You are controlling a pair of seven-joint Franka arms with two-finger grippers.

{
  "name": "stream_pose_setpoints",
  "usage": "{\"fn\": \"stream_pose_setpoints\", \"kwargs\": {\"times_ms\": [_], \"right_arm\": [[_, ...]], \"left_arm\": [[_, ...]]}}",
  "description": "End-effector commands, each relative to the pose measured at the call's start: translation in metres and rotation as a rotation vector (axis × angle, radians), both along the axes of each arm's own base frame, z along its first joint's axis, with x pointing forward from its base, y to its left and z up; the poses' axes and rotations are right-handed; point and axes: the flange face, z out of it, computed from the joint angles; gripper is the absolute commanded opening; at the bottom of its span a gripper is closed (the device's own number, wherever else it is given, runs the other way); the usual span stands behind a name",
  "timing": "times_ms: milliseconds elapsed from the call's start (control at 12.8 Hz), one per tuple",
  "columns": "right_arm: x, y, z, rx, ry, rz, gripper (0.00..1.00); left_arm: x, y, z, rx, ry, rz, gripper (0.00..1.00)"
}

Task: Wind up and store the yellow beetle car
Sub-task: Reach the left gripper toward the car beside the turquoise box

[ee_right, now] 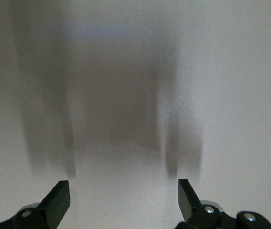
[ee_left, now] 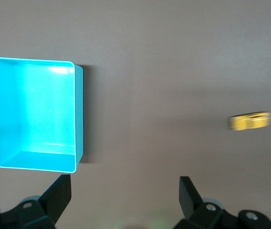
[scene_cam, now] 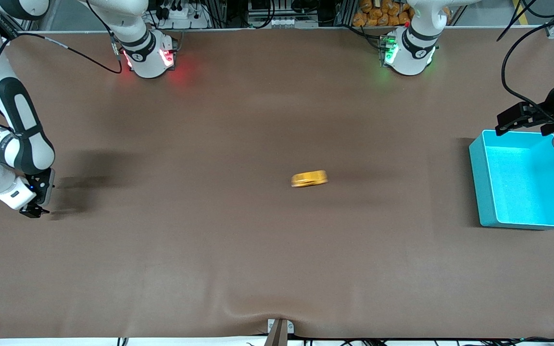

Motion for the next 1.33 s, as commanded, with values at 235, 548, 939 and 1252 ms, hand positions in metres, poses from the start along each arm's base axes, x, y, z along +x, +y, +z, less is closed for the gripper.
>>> {"fn": "stream_pose_setpoints", "kwargs": {"times_ms": [235, 548, 939, 1252], "right_arm": [[0.019, 0.019, -0.031, 0.094, 0.064, 0.072, 1.00], [0.020, 0.022, -0.030, 0.096, 0.062, 0.073, 1.00], [0.019, 0.022, -0.028, 0.103, 0.070, 0.068, 1.00], [0.018, 0.024, -0.020, 0.137, 0.078, 0.033, 1.00]], "left_arm": [[0.002, 0.001, -0.007, -0.003, -0.003, 0.022, 1.00], [0.004, 0.000, -0.014, 0.000, -0.005, 0.064, 1.00], [0.003, -0.003, -0.029, 0.011, 0.024, 0.187, 1.00], [-0.007, -0.007, -0.071, 0.059, 0.066, 0.529, 1.00]]}}
